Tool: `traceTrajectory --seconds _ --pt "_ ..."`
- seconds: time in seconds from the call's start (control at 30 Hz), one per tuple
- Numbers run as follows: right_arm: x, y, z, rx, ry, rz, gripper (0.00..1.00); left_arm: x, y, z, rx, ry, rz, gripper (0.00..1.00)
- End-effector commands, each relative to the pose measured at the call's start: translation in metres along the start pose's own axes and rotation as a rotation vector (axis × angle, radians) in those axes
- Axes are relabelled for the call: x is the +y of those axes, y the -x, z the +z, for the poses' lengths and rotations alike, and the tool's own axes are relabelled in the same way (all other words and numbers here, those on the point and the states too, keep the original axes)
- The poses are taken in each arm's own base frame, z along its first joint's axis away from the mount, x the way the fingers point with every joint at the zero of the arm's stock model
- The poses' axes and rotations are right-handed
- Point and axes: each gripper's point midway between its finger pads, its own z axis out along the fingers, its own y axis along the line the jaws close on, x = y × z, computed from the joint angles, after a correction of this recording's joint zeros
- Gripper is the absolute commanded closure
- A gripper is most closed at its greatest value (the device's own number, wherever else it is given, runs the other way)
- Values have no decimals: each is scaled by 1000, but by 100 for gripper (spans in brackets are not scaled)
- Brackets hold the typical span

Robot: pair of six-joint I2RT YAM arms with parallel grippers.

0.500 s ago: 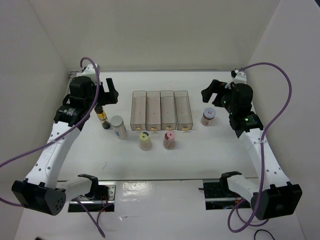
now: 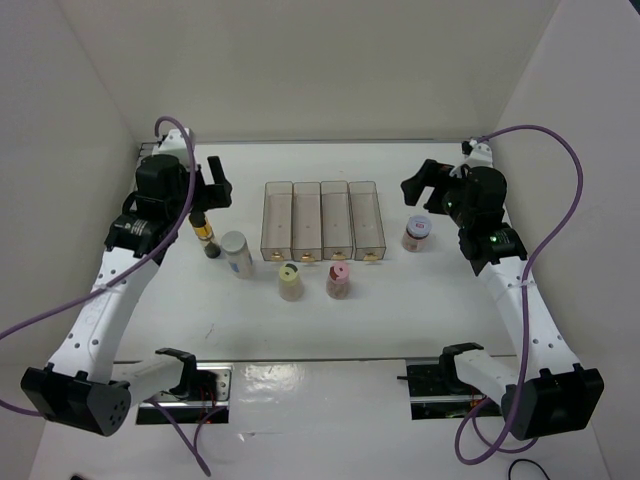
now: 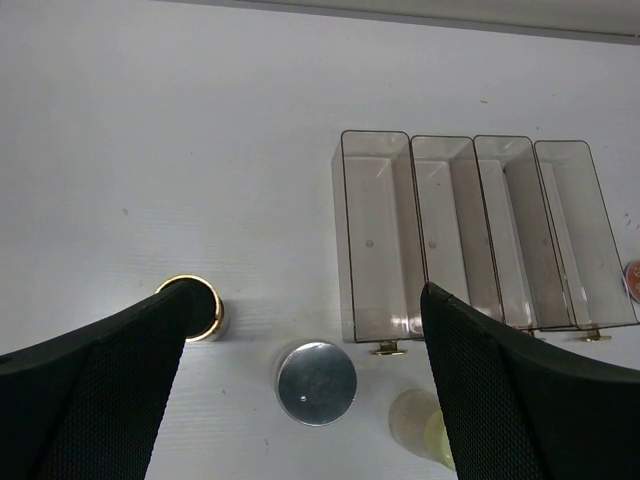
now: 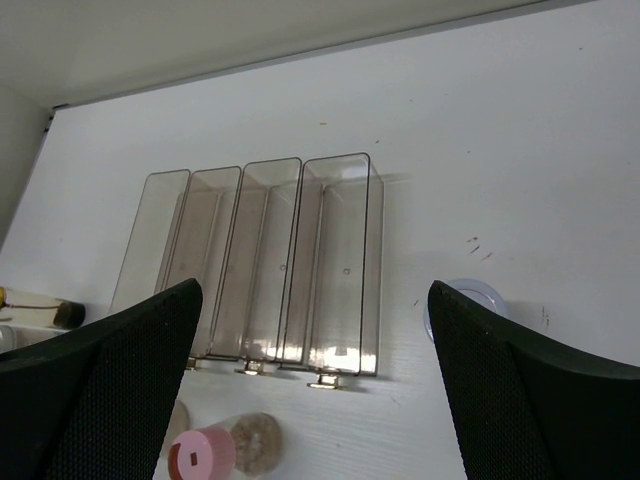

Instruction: Organize the condiment bottles

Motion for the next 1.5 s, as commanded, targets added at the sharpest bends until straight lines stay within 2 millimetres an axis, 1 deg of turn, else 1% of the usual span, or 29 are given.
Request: traceTrajectory --seconds 0.0,0.07,0.1,0.17,0.2,0.23,0.27,0.3,0.33,0.37,0.43,0.5,0.57,0.63,0.67,0.7,0.77,0.8,0.87,0.93,0.97,1.07,1.17,1.27,1.33,1.37,1.4,1.43,1.47 --pt "15 22 -1 -57 67 -3 2 12 10 -4 -49 66 -15 0" --pt "21 22 -3 -66 104 -7 2 24 16 0 -44 148 -24 0" --pt "24 24 -3 -73 120 -10 2 37 15 7 -32 219 -38 0" --pt "25 21 -1 -59 128 -9 2 45 19 11 -19 267 -59 0" --pt "25 17 6 -37 135 -7 2 45 13 21 12 276 -64 0" --pt "26 20 7 -39 136 -7 2 47 12 25 29 276 -67 0" --pt "29 23 6 -44 150 -9 2 49 1 33 77 290 -68 0" --pt "29 24 9 -39 149 -8 2 53 -2 35 96 303 -69 0" --pt "34 19 9 -22 165 -10 2 56 -8 39 119 310 -80 0" --pt "33 17 11 -13 162 -8 2 57 -16 44 150 318 -75 0" --pt "33 17 11 -13 162 -8 2 61 -25 45 185 326 -84 0" --pt "32 15 11 -5 158 -7 2 61 -27 44 195 330 -93 0" --pt "31 18 9 -17 153 -17 2 65 -39 39 225 348 -86 0" --pt "31 18 9 -17 153 -17 2 66 -39 35 212 359 -105 0" --pt "31 18 9 -17 153 -17 2 72 -42 30 217 379 -108 0" --pt "31 18 9 -17 153 -17 2 73 -47 28 221 382 -117 0" --pt "30 15 11 -9 150 -15 2 80 -48 29 220 391 -131 0" --pt "30 12 14 3 155 -14 2 81 -53 29 232 394 -129 0" --pt "33 9 16 15 160 -15 2 80 -60 32 253 388 -138 0" --pt "34 10 18 18 169 -15 2 81 -66 36 267 391 -136 0" --pt "34 9 18 18 169 -15 2 84 -74 38 288 396 -139 0" --pt "34 9 18 18 169 -15 2 86 -81 44 306 401 -137 0" --pt "34 9 18 18 169 -15 2 86 -80 48 299 399 -138 0" --pt "32 8 21 24 157 -14 2 87 -87 53 318 402 -126 0" --pt "33 12 20 15 160 -15 2 91 -90 55 329 413 -130 0" --pt "32 9 22 24 157 -14 2 92 -94 58 343 417 -128 0" --pt "34 13 22 15 160 -15 2 93 -98 61 357 421 -126 0" --pt "34 13 22 15 160 -15 2 92 -94 61 346 418 -127 0" --pt "33 11 24 24 157 -14 2 93 -96 63 355 420 -126 0"
